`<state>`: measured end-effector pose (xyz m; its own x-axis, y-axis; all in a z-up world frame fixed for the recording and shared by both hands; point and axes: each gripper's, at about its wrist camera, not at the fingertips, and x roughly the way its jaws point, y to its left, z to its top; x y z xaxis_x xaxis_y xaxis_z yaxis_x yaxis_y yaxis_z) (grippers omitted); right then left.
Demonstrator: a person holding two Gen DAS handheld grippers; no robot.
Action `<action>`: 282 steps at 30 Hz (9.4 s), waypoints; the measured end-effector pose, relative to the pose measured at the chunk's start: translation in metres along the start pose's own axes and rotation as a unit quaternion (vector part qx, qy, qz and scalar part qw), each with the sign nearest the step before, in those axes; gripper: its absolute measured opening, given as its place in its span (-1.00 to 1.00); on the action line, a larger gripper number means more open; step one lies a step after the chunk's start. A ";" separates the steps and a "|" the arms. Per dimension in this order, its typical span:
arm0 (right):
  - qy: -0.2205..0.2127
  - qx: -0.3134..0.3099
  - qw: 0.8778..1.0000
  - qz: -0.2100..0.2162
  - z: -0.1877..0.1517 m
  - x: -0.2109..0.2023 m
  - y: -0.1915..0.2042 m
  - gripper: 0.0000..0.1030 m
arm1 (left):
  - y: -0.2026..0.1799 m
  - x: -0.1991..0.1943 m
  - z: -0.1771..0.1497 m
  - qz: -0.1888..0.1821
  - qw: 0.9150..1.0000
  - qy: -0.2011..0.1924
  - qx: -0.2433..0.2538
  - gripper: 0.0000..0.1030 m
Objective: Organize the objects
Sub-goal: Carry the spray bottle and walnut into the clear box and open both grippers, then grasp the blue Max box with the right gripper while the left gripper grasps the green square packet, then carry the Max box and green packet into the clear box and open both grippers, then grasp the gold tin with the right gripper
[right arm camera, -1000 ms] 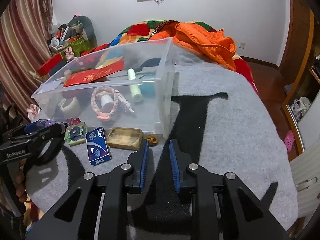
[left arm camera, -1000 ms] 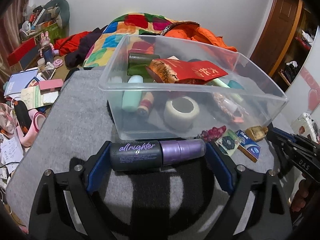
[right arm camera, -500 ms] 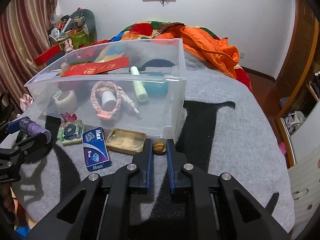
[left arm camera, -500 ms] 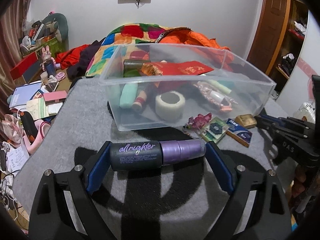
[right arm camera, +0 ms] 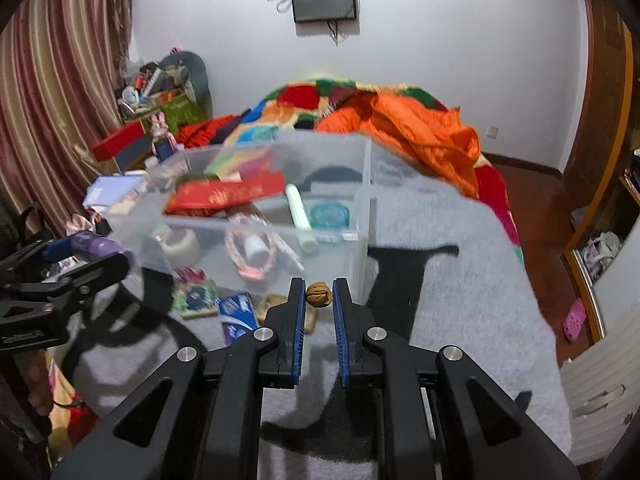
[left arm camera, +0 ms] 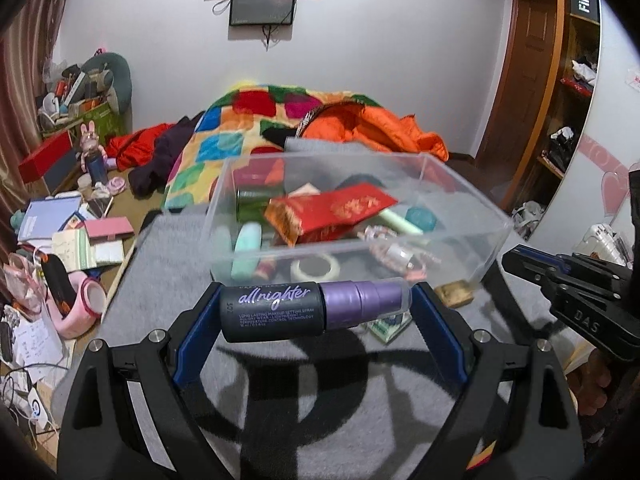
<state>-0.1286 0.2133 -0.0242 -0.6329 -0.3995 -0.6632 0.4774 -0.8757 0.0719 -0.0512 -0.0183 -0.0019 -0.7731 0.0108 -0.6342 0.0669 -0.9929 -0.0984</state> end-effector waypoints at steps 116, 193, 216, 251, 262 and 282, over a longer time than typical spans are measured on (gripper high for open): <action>0.078 -0.033 0.991 0.106 -0.041 0.027 0.017 -0.52 | -0.043 0.065 -0.027 -0.074 0.987 0.131 0.050 0.05; -0.041 -0.029 0.996 0.075 0.058 0.000 0.024 -0.52 | -0.006 -0.002 0.036 -0.046 0.999 -0.009 0.009 -0.35; 0.017 0.000 0.998 0.062 0.049 0.050 0.009 -0.51 | 0.004 0.051 0.037 -0.049 0.998 0.031 -0.007 -0.34; 0.087 0.001 0.994 0.060 -0.020 0.049 -0.004 -0.01 | 0.022 0.038 -0.045 -0.036 0.995 0.090 -0.014 0.02; 0.070 -0.008 0.997 0.025 -0.022 0.049 0.006 -0.23 | 0.000 0.035 -0.059 -0.002 0.998 0.054 0.034 0.28; -0.024 -0.021 0.999 0.026 0.054 0.020 0.029 -0.22 | 0.009 -0.005 -0.033 0.006 1.000 -0.007 0.006 0.27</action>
<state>-0.1599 0.1650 0.0053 -0.6343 -0.4578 -0.6229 0.5357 -0.8413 0.0728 -0.0259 -0.0238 -0.0249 -0.7809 -0.0023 -0.6246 0.0683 -0.9943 -0.0818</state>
